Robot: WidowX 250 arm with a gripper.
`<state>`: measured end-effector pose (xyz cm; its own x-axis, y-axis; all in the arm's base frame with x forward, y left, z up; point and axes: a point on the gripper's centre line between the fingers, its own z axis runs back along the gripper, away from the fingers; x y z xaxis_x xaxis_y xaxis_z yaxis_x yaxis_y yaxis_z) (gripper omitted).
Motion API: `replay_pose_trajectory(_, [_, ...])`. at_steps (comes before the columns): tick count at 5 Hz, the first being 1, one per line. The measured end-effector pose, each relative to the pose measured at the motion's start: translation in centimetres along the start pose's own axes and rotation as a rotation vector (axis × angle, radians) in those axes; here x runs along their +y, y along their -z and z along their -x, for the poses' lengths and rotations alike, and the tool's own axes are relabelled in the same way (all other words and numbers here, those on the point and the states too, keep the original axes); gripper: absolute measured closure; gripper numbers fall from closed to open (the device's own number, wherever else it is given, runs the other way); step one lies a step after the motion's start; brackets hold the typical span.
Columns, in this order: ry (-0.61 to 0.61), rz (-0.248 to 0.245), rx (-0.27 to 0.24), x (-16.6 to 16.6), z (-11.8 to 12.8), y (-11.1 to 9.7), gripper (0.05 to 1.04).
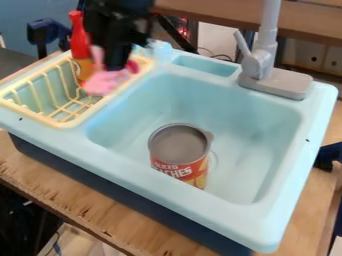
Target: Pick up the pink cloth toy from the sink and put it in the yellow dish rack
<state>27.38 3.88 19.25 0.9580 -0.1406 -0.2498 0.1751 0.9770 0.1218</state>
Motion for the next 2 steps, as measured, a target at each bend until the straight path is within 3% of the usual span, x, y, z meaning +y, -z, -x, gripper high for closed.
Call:
replay_pose_trajectory(1, [-0.079, 0.012, -0.005, 3.5, 1.2, 0.3, 0.812])
replay_pose_trajectory(2, [-0.127, 0.012, 0.038, 5.3, 2.6, 0.1, 0.812])
